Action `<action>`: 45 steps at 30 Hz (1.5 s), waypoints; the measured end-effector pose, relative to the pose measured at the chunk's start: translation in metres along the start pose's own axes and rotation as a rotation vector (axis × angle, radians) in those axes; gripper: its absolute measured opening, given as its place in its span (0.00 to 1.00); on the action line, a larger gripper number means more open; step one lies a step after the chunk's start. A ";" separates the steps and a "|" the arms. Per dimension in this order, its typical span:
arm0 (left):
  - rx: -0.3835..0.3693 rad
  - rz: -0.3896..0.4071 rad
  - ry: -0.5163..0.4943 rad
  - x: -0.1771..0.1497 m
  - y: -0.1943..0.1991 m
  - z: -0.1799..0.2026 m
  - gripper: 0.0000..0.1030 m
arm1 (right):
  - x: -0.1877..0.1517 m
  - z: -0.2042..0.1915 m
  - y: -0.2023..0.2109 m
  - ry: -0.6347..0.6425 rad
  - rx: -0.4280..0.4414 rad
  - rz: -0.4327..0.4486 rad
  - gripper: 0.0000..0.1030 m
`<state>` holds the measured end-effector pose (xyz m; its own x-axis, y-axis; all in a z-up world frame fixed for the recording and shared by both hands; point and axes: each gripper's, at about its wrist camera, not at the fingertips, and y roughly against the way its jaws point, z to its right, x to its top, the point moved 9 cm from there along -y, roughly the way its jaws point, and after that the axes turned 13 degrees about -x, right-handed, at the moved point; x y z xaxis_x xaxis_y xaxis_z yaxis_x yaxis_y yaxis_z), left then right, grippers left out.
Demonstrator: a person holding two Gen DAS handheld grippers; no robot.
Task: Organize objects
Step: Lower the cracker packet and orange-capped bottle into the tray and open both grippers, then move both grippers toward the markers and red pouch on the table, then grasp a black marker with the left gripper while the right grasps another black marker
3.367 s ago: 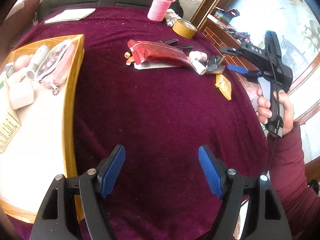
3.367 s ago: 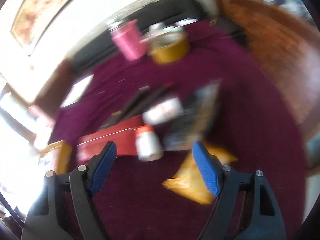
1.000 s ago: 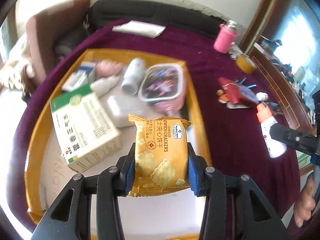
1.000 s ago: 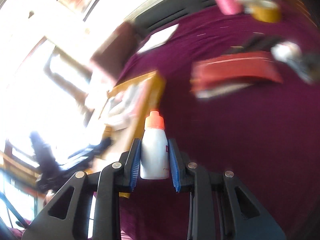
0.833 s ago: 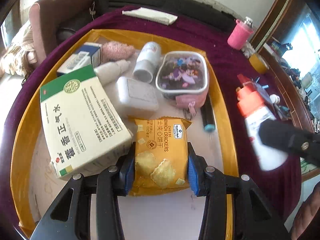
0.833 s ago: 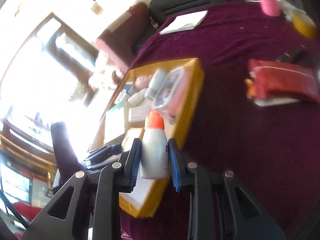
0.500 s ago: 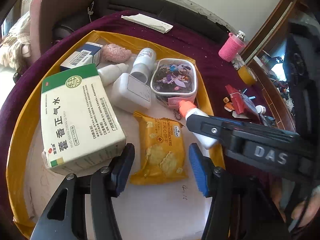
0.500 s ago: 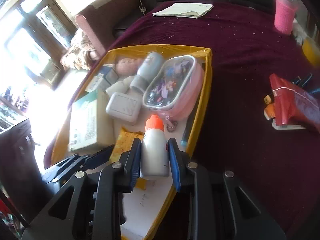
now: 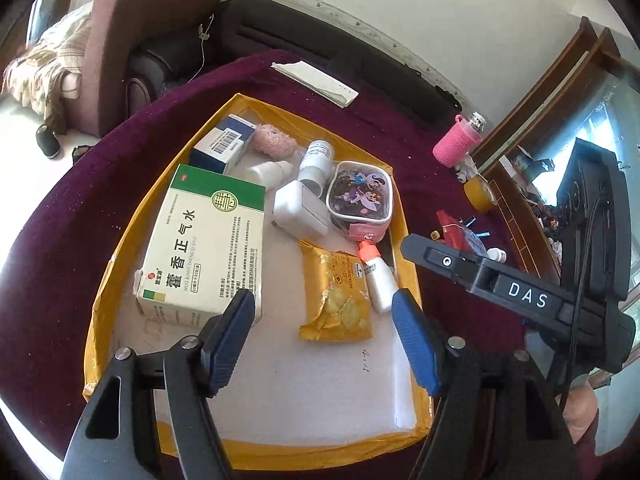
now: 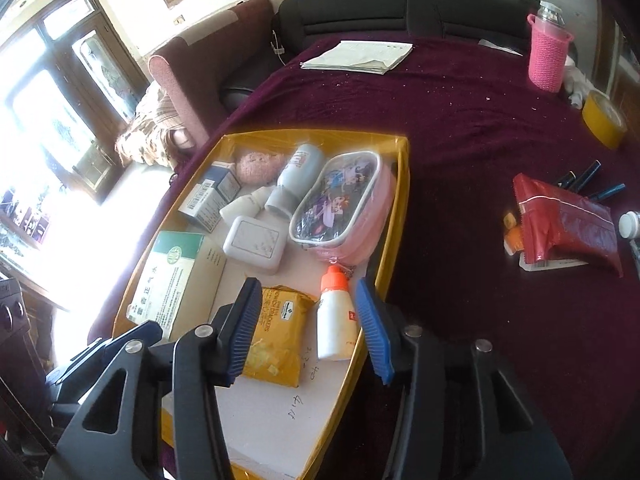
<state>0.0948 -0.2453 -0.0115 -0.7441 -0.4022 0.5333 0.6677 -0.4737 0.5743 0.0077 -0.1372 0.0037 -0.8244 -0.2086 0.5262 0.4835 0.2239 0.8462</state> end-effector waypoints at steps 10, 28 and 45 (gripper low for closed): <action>-0.110 -0.135 -0.112 -0.031 -0.028 0.064 0.64 | -0.022 0.135 0.011 -0.157 -0.131 0.014 0.46; -0.090 -0.199 -0.219 -0.043 -0.062 0.123 0.64 | 0.084 0.285 -0.063 -0.314 -0.128 -0.047 0.45; 0.012 -0.269 -0.501 0.020 -0.182 0.180 0.63 | -0.021 0.338 0.025 -0.503 0.129 0.127 0.50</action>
<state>-0.0380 -0.0261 0.0063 -0.7887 0.1534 0.5954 0.4589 -0.4976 0.7361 -0.0627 0.1945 -0.0146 -0.8163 0.3028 0.4920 0.5747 0.3398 0.7444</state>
